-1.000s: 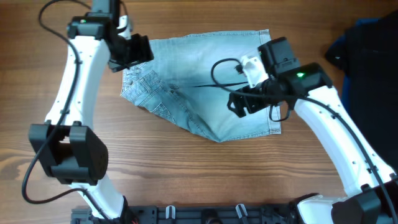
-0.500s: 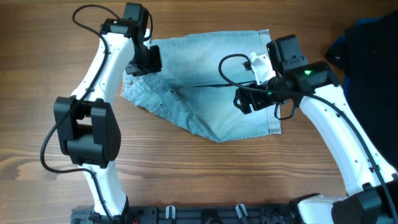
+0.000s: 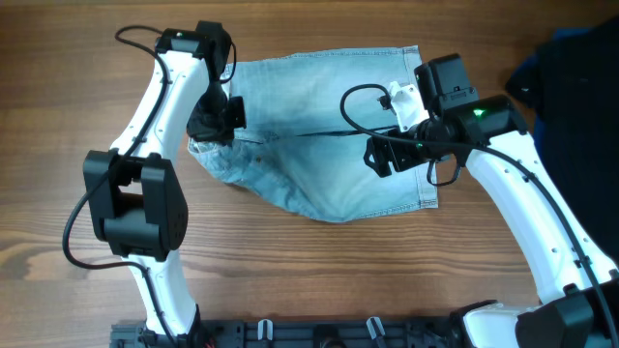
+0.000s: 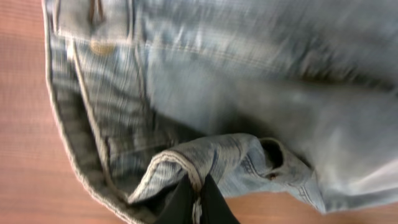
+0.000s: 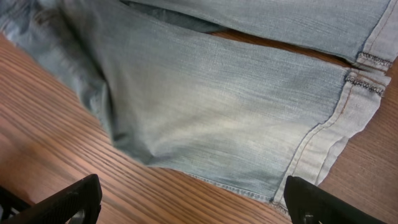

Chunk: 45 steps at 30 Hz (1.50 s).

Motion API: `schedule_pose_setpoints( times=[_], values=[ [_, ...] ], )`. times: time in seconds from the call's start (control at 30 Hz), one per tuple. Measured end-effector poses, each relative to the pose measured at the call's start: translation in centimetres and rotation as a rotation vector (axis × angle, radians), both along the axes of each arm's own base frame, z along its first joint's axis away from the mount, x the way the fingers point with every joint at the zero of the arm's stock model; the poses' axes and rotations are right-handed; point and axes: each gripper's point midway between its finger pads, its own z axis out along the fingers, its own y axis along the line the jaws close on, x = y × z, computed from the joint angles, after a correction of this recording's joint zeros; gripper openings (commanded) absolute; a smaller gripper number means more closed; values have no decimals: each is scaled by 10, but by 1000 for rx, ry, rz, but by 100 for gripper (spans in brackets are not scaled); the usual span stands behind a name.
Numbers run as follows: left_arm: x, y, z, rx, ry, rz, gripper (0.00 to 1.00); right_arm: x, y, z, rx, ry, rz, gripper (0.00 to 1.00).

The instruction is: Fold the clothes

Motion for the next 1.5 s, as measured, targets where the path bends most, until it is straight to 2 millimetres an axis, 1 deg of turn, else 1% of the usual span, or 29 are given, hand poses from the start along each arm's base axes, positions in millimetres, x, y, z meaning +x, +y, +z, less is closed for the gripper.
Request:
schedule_pose_setpoints(
  times=[0.07, 0.13, 0.2, 0.23, 0.3, 0.5, 0.53, 0.57, 0.6, 0.63, 0.67, 0.7, 0.73, 0.77, 0.83, 0.93, 1.0, 1.03, 1.1, 1.13, 1.17, 1.2, 1.23, 1.27, 1.3, 1.33, 1.4, 1.43, 1.5],
  values=[
    [-20, 4, 4, 15, 85, 0, 8, 0, 0, 0, 0, 0, 0, 95],
    [-47, 8, 11, 42, 200, 21, 9, -1, -1, -1, -4, 3, -1, 95],
    [-60, 11, 16, 59, 257, 46, 10, -2, -1, -1, -6, 10, -1, 95],
    [-61, 11, 16, 62, 259, 56, 9, -3, -1, -1, -7, 13, -1, 95],
    [-69, 11, 11, 77, 292, 74, 4, -7, -3, -2, -10, 31, -8, 95],
    [-126, 18, -20, 194, 479, 93, 4, -10, -6, -4, -17, 58, -53, 95],
    [-141, 20, -26, 218, 487, 97, 7, -10, -9, -5, -31, 64, -81, 95],
    [-145, 20, -28, 220, 476, 102, 9, -10, -11, -6, -38, 67, -97, 95],
    [-149, 20, -29, 222, 460, 112, 14, -10, -13, -6, -46, 72, -115, 95],
    [-160, 22, -27, 223, 426, 135, 34, -10, -14, -6, -48, 77, -141, 95],
    [-164, 23, -27, 223, 409, 145, 64, -10, -14, -7, -47, 80, -156, 95],
    [-168, 24, -29, 228, 413, 151, 85, -10, -15, -7, -47, 86, -168, 95],
    [-174, 26, -34, 232, 420, 157, 89, -10, -18, -8, -57, 92, -199, 95],
    [-183, 28, -41, 241, 438, 163, 89, -11, -21, -8, -72, 95, -223, 95],
    [-187, 29, -45, 246, 448, 167, 88, -11, -33, -10, -127, 95, -286, 95],
    [-182, 28, -41, 233, 409, 171, 87, -4, -47, -10, -187, 63, -367, 95],
    [-155, 21, -22, 177, 242, 183, 89, 2, -51, -9, -196, 36, -398, 95],
    [-132, 16, -4, 129, 99, 190, 88, 1, -52, -9, -199, 39, -409, 95],
    [-101, 8, 28, 54, -117, 201, 82, -2, -54, -11, -210, 57, -416, 95],
    [-82, 4, 43, 10, -243, 206, 73, -1, -55, -15, -218, 70, -420, 96],
    [-67, 0, 62, -29, -355, 212, 65, 1, -58, -21, -227, 84, -429, 98],
    [-54, -3, 78, -64, -452, 220, 61, 8, -64, -32, -237, 105, -446, 98],
    [-43, -5, 86, -83, -506, 220, 60, 14, -69, -39, -240, 112, -456, 98],
    [-36, -7, 88, -93, -533, 226, 59, 20, -74, -45, -235, 116, -465, 98],
    [-25, -10, 87, -103, -560, 227, 59, 34, -83, -55, -216, 114, -480, 98],
    [-19, -11, 82, -103, -561, 227, 59, 41, -89, -60, -197, 115, -484, 97],
    [-1, -15, 62, -99, -549, 227, 59, 60, -107, -68, -135, 95, -484, 93],
    [3, -16, 49, -90, -524, 227, 58, 68, -116, -69, -109, 72, -471, 85],
    [10, -18, 25, -74, -479, 225, 58, 82, -129, -70, -59, 27, -433, 63]
  ],
)
